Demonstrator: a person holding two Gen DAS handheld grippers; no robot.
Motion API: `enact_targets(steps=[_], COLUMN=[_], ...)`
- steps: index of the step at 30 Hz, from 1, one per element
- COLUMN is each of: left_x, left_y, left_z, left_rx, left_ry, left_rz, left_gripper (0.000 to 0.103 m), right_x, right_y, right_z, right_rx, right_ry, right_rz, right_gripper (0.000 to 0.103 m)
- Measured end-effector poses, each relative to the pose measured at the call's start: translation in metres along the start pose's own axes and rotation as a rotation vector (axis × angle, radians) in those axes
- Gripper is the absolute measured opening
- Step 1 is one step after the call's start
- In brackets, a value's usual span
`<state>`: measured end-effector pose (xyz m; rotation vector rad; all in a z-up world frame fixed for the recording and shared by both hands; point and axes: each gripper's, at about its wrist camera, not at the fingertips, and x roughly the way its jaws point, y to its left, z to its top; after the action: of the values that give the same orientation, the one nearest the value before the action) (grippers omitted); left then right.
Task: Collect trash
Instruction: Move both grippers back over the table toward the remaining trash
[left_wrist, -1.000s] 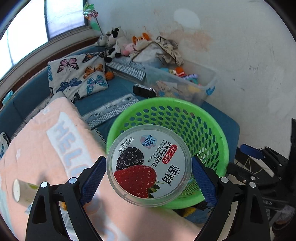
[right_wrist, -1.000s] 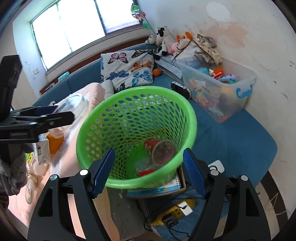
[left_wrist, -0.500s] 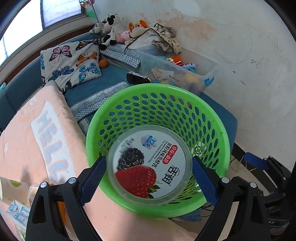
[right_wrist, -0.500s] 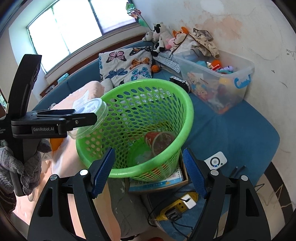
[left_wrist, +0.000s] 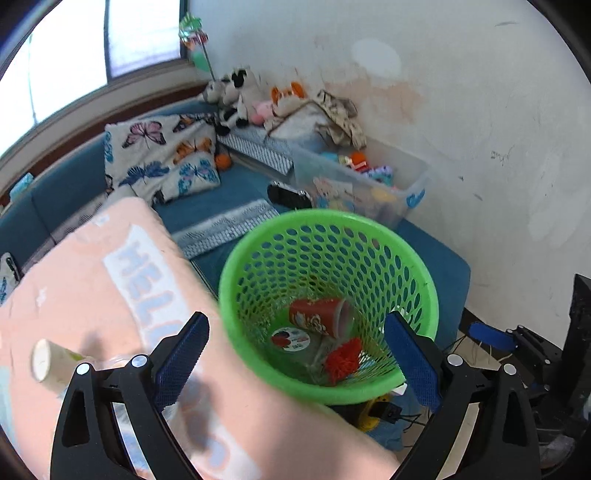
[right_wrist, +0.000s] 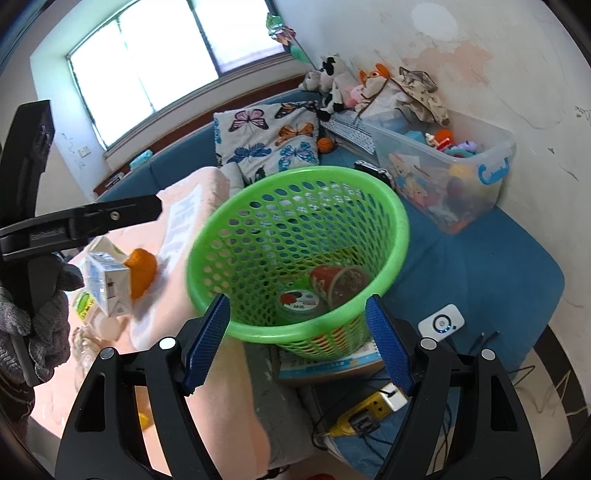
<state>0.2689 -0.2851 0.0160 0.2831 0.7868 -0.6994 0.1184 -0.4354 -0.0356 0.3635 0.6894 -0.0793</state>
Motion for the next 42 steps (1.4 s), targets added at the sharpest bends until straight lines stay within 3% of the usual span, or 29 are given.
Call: enact_targets(steps=[12,24,31,42], left_x=[-0.078,-0.132,-0.146,-0.146], left_y=[0.032,0.073,0.094,0.087], left_z=[-0.045,-0.110,-0.149,-0.200], left_rx=[-0.035,-0.121,-0.196,-0.285], left_ry=[-0.101,-0.126,-0.103,-0.040], left_rz=[0.097,0.179,0.198,0.136], left_gripper=[0.092,0.092,0.091,0.087], right_x=[-0.017,-0.028,-0.029,-0.034], right_y=[0.048,0.101,0.121,0.140], right_z=[-0.016,-0.033,-0.051,-0.064], right_rx=[-0.079,-0.165,-0.199,-0.231], right_ry=[0.005,0.013,0.044,0.055], right_rz=[0.051,0.114,0.140,0.168], right_gripper=[0.076,0.076,0.076,0.076])
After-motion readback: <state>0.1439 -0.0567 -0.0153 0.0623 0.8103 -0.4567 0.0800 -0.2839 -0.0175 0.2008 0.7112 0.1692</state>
